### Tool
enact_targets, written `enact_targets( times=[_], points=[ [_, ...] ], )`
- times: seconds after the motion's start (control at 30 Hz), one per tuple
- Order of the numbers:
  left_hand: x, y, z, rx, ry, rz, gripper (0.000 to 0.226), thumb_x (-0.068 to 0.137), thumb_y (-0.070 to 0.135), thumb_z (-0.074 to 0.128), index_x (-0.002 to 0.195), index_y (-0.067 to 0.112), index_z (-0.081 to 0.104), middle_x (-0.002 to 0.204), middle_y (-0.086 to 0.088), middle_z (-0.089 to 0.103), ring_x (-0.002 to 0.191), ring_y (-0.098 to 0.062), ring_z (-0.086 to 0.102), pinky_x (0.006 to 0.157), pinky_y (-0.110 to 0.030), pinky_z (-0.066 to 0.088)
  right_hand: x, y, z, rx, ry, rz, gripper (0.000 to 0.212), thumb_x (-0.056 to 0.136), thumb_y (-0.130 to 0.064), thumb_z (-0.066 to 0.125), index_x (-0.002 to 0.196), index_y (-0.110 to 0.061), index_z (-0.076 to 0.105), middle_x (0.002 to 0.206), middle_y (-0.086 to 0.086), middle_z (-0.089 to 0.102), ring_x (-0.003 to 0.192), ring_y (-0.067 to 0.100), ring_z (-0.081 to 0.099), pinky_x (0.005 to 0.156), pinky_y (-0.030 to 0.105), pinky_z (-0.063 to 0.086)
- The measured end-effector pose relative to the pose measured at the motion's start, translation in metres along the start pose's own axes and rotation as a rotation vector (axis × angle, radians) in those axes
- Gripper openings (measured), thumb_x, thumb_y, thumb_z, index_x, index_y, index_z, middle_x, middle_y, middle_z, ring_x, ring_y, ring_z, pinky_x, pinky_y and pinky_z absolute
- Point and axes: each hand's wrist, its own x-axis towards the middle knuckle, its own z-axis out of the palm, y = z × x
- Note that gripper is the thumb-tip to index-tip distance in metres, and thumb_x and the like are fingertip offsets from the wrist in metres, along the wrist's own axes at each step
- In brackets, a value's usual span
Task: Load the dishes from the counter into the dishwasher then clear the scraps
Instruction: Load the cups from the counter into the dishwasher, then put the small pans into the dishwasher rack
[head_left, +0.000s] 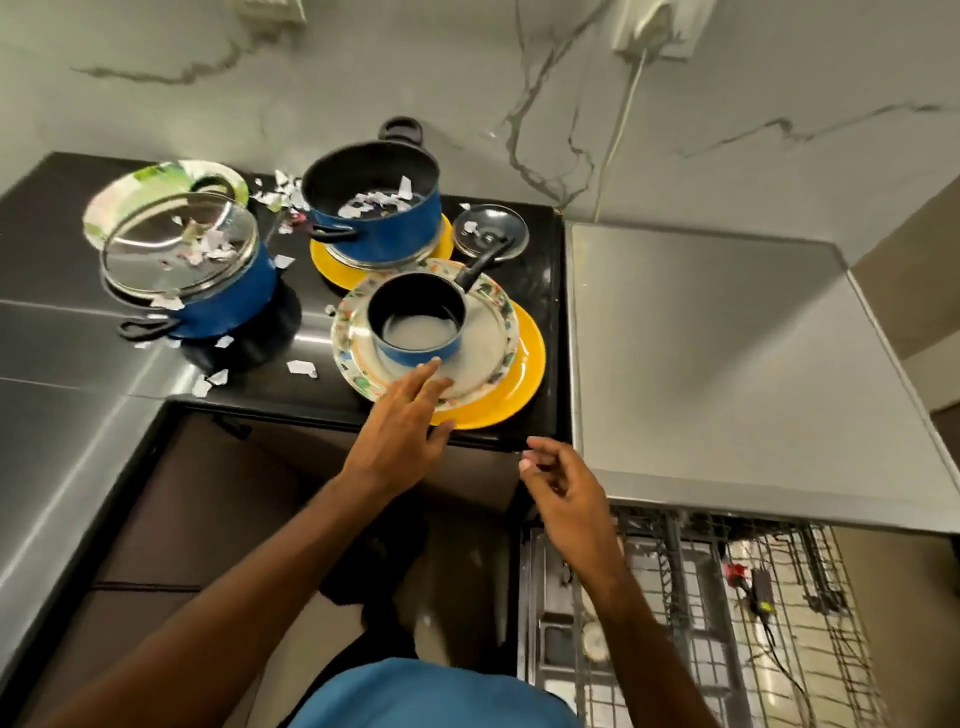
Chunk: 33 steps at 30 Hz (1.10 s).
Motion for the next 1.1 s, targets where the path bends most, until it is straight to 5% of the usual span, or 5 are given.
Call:
enact_targets(
  times=[0.3, 0.43, 0.7, 0.9, 1.1],
  points=[
    [0.075, -0.069, -0.027, 0.178, -0.146, 0.057, 0.069, 0.095, 0.02, 0.065, 0.157, 0.017, 0.034, 0.157, -0.008, 0.042, 0.148, -0.027, 0.032, 0.121, -0.044, 0.028, 0.01, -0.045, 0.087, -0.026, -0.122, -0.025, 0.032, 0.099, -0.029, 0.07, 0.13, -0.035, 0.063, 0.116, -0.014, 0.073, 0.107, -0.001, 0.067, 0.085, 0.011, 0.052],
    [0.102, -0.076, -0.029, 0.32, -0.275, 0.085, 0.052, 0.098, 0.026, 0.061, 0.148, 0.028, 0.048, 0.134, -0.003, 0.065, 0.129, -0.022, 0.055, 0.118, -0.039, 0.025, 0.016, -0.051, 0.099, -0.023, -0.085, -0.025, 0.033, 0.099, -0.029, 0.07, 0.13, -0.037, 0.063, 0.114, -0.014, 0.073, 0.109, 0.004, 0.068, 0.095, 0.025, 0.057],
    [0.106, -0.083, -0.026, 0.424, -0.12, 0.25, 0.036, 0.089, 0.014, 0.066, 0.12, 0.03, 0.072, 0.096, 0.001, 0.078, 0.092, -0.024, 0.073, 0.087, -0.035, 0.053, 0.017, -0.048, 0.09, 0.023, 0.081, 0.003, 0.031, 0.1, -0.033, 0.069, 0.128, -0.043, 0.063, 0.108, -0.007, 0.073, 0.104, 0.012, 0.073, 0.098, 0.044, 0.059],
    [0.094, -0.035, -0.05, 0.043, -0.048, 0.354, 0.025, 0.091, 0.016, 0.071, 0.113, 0.024, 0.077, 0.094, 0.0, 0.079, 0.084, -0.024, 0.072, 0.072, -0.034, 0.053, 0.01, -0.057, 0.072, 0.227, 0.228, 0.038, 0.032, 0.099, -0.028, 0.069, 0.13, -0.029, 0.064, 0.118, 0.006, 0.075, 0.102, 0.017, 0.075, 0.091, 0.032, 0.061],
    [0.068, 0.044, -0.05, -0.625, -0.382, 0.227, 0.026, 0.089, 0.028, 0.077, 0.114, 0.024, 0.078, 0.104, 0.015, 0.077, 0.095, 0.006, 0.068, 0.083, -0.01, 0.048, 0.004, -0.06, 0.031, 0.9, 0.193, 0.054, 0.079, 0.087, -0.056, 0.075, 0.153, -0.025, 0.045, 0.148, 0.012, 0.06, 0.136, 0.034, 0.058, 0.109, 0.065, 0.046]
  ],
)
